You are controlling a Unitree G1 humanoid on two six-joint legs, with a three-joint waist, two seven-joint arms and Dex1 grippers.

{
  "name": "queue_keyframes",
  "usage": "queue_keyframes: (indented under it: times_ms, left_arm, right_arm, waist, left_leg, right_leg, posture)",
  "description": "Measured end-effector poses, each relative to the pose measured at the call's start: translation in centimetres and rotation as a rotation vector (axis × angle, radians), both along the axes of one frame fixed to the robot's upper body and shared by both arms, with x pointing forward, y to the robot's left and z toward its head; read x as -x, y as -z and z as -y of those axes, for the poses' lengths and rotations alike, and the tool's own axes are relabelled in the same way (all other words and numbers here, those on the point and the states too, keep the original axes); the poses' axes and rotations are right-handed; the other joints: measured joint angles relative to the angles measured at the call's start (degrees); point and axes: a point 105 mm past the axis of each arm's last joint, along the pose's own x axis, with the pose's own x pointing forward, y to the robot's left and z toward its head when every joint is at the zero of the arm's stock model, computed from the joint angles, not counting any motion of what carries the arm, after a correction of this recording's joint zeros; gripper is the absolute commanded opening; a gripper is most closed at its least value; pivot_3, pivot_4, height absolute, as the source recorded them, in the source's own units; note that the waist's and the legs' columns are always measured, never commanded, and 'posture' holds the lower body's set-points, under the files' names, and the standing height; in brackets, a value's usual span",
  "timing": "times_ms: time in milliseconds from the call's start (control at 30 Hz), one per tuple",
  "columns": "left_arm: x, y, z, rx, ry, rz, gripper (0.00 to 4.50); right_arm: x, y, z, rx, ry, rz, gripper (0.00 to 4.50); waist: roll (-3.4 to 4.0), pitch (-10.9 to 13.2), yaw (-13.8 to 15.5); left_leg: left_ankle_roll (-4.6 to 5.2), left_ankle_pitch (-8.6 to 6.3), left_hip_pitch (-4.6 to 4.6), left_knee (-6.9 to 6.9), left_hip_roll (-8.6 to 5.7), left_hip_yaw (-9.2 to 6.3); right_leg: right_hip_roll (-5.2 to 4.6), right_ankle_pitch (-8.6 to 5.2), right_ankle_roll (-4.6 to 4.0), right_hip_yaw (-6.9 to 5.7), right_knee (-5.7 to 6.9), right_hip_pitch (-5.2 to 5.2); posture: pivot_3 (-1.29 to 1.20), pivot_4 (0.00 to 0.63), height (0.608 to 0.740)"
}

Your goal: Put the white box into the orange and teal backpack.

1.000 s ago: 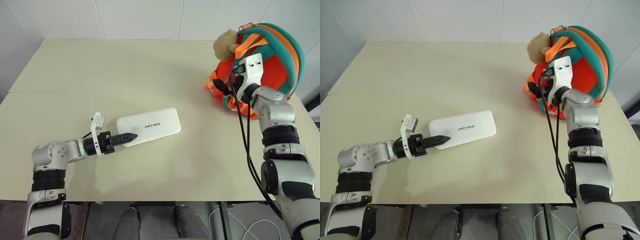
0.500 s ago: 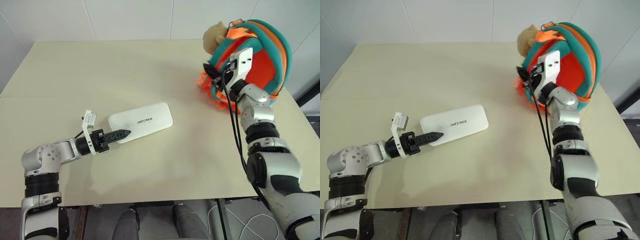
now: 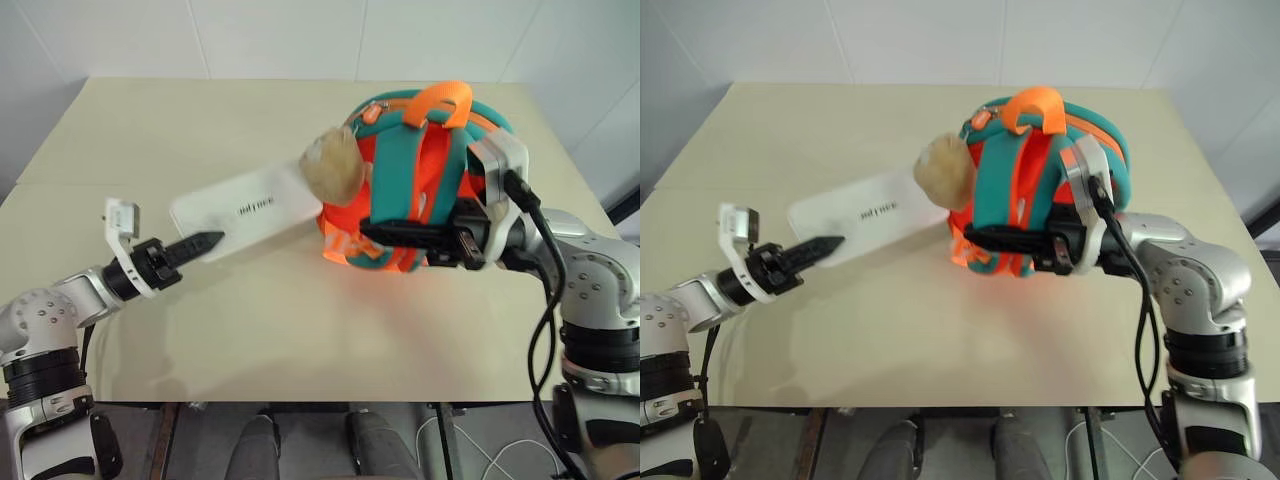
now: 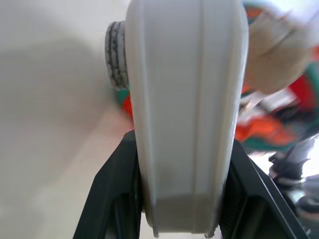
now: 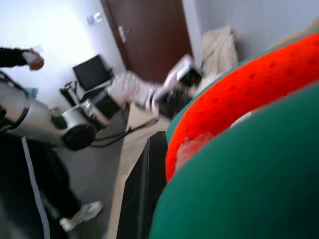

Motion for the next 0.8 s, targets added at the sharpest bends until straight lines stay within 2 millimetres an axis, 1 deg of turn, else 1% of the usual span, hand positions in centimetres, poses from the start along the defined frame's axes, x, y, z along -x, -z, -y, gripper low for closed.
queue_keyframes:
  times_ms: [67, 100, 233, 333, 433, 500, 600, 700, 800]
  left_arm:
    - [1.0, -1.8, 0.3, 0.013, 0.03, 0.084, 1.46]
    - [1.3, -2.2, 0.4, 0.016, 0.037, 0.103, 1.46]
    - [2.0, -2.3, 0.2, 0.0, 0.028, 0.118, 1.46]
    - [2.4, -3.1, 0.1, -0.06, -0.001, 0.188, 1.46]
    - [2.2, -2.8, 0.2, -0.139, -0.03, 0.23, 1.46]
    - [1.7, -2.2, 0.2, -0.168, -0.052, 0.237, 1.46]
    - [1.6, -2.2, 0.4, -0.185, -0.054, 0.267, 1.46]
    - [0.6, -2.0, 1.1, -0.286, -0.076, 0.359, 1.46]
    - [-0.3, -1.8, 1.2, -0.362, -0.097, 0.438, 1.46]
  right_arm:
    - [-0.3, 0.9, 0.9, 0.029, 0.015, -0.042, 0.02]
    - [-0.6, 1.1, 1.5, 0.042, 0.035, -0.059, 0.02]
    - [-1.4, 1.5, 2.7, 0.063, 0.049, -0.089, 0.02]
    - [-1.9, 1.5, 3.1, 0.085, 0.043, -0.082, 0.02]
    - [-1.7, 1.7, 3.2, 0.109, 0.006, -0.093, 0.02]
    - [-1.8, 1.7, 3.4, 0.13, 0.001, -0.095, 0.02]
    - [-2.0, 1.7, 3.5, 0.144, -0.002, -0.094, 0.02]
    - [-2.3, 1.7, 3.9, 0.162, 0.009, -0.086, 0.02]
    - [-2.3, 1.8, 4.0, 0.17, 0.01, -0.083, 0.02]
  waist:
    - [0.01, 0.0, 0.08]
    - [0.01, 0.0, 0.06]
    - [-0.01, 0.02, -0.3]
    - [-0.01, 0.02, -0.23]
    - [-0.01, 0.02, -0.1]
    - [-0.02, 0.03, -0.04]
    - [-0.02, 0.03, -0.03]
    - [-0.02, 0.03, 0.11]
    - [-0.02, 0.03, 0.1]
  left_leg:
    - [0.06, -0.03, 0.01, 0.0, -0.18, 0.08]
    - [0.07, -0.03, 0.01, 0.0, -0.22, 0.09]
    - [0.09, -0.04, 0.01, -0.01, -0.17, 0.09]
    - [0.09, -0.03, 0.01, -0.03, -0.16, 0.09]
    - [0.08, -0.03, 0.01, -0.03, -0.19, 0.1]
    - [0.09, -0.03, 0.0, -0.03, -0.19, 0.11]
    - [0.09, -0.04, 0.0, -0.03, -0.19, 0.11]
    - [0.09, -0.04, -0.01, -0.04, -0.19, 0.11]
    - [0.09, -0.04, -0.01, -0.05, -0.2, 0.12]
  right_leg:
    - [-0.2, 0.0, 0.01, 0.02, -0.04, 0.02]
    - [-0.24, 0.0, 0.01, 0.01, -0.07, 0.03]
    - [-0.18, 0.0, 0.01, 0.01, -0.08, 0.0]
    - [-0.15, 0.0, 0.0, 0.01, -0.08, -0.01]
    - [-0.18, 0.0, 0.01, 0.01, -0.15, 0.02]
    - [-0.18, 0.0, 0.01, 0.01, -0.16, 0.02]
    - [-0.18, 0.0, 0.0, 0.01, -0.16, 0.02]
    - [-0.17, 0.0, 0.01, 0.0, -0.21, 0.03]
    - [-0.18, 0.0, 0.01, 0.01, -0.23, 0.04]
  posture:
    - [0.0, 0.15, 0.74]
    - [0.0, 0.15, 0.74]
    - [0.0, 0.15, 0.74]
    - [0.0, 0.15, 0.74]
    - [0.0, 0.15, 0.74]
    - [0.0, 0.15, 0.74]
    - [0.0, 0.15, 0.74]
    - [0.0, 0.15, 0.74]
    - [0.0, 0.15, 0.74]
